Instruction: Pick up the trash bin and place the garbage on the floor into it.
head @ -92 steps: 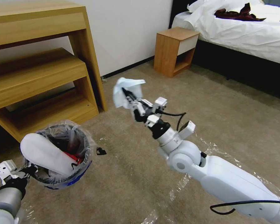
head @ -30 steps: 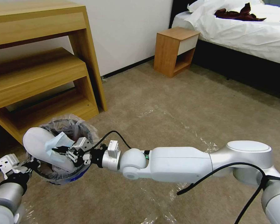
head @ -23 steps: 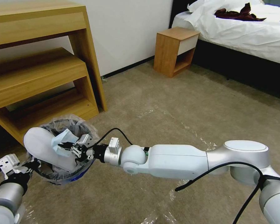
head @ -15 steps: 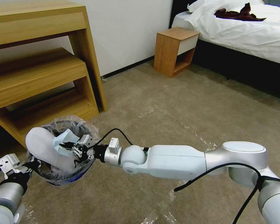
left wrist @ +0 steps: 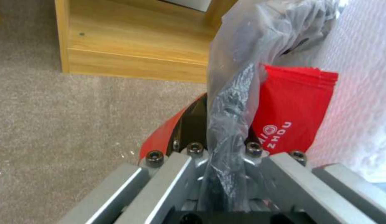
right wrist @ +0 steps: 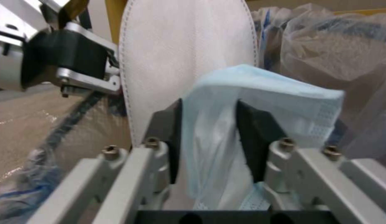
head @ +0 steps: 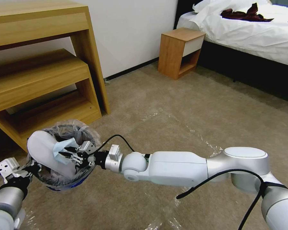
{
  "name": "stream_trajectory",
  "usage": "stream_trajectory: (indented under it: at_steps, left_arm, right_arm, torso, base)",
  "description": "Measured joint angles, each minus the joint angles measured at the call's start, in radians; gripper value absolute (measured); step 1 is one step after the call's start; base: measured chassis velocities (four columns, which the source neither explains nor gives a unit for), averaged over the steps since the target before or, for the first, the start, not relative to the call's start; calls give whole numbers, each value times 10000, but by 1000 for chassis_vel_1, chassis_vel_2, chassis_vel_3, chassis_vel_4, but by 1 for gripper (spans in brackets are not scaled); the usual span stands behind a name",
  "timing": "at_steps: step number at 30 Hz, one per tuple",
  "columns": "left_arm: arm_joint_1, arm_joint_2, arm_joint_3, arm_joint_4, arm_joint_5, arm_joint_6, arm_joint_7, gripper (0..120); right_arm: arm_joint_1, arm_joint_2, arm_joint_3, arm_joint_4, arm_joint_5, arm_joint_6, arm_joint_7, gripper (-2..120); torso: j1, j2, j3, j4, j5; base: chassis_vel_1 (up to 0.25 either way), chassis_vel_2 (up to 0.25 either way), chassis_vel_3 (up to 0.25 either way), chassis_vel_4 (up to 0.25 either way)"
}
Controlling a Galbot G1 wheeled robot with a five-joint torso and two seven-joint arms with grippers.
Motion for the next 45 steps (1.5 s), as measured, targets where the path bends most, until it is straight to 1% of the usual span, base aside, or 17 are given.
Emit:
stream_trajectory:
  at_steps: [1,2,3,4,5,7,8,11,12,13,16,23,28,38,45]
  left_arm:
    - [-26,-1,19,63,4,-4,0,1]
    - [-37,-2,25,85,6,-6,0,1]
    - [-79,0,34,158,10,-11,6,1]
    - [-79,0,34,158,10,-11,6,1]
    - [-97,6,36,189,12,-15,6,1]
    - [-122,35,42,255,15,-20,8,1]
    - [-122,35,42,255,15,-20,8,1]
    - [-138,69,43,297,8,-23,20,1]
    - [-138,69,43,297,8,-23,20,1]
    - [-140,77,40,311,8,-28,16,1]
    - [-141,92,26,338,4,-44,15,1]
    - [-132,98,11,368,8,-57,9,1]
    - [-119,65,14,368,43,-81,-1,1]
    - [-139,23,0,345,69,-97,-23,1]
    - [-197,-102,94,315,115,-110,-19,1]
  right_arm:
    - [0,1,0,35,14,-5,4,43]
    - [0,1,0,50,17,-7,4,47]
    - [8,1,1,93,24,-8,4,54]
    - [8,1,1,93,24,-8,4,54]
    - [11,-2,3,114,28,-11,4,57]
    - [19,-10,11,176,38,-19,3,68]
    - [19,-10,11,176,38,-19,3,68]
    - [32,-22,38,223,41,-21,0,82]
    - [32,-22,38,223,41,-21,0,82]
    - [36,-30,54,245,43,-20,1,85]
    - [36,-71,160,447,79,-21,4,98]
    - [21,-274,309,1132,160,-122,90,100]
    - [42,-363,274,1320,163,-174,162,100]
    - [585,-629,-314,1913,504,-314,320,100]
    - [1157,-894,-738,2191,776,-652,464,100]
  torso:
    - [0,0,0,0,0]
    - [0,0,0,0,0]
    - [0,0,0,0,-1]
    - [0,0,0,0,-1]
    - [0,0,0,0,0]
    - [0,0,0,0,0]
    - [0,0,0,0,0]
    - [0,0,0,0,0]
    - [0,0,0,0,0]
    - [0,0,0,0,-1]
    - [0,0,0,0,-1]
    - [0,0,0,0,0]
    - [0,0,0,-1,0]
    - [0,0,0,0,0]
    - [0,0,0,0,1]
  base:
    - [0,0,0,0]
    - [0,0,0,0]
    - [0,0,0,0]
    - [0,0,0,0]
    - [0,0,0,0]
    - [0,0,0,0]
    - [0,0,0,0]
    - [0,0,0,0]
    - [0,0,0,0]
    - [0,0,0,0]
    - [0,0,0,0]
    - [0,0,0,0]
    - [0,0,0,0]
    - [0,0,0,0]
    - [0,0,0,0]
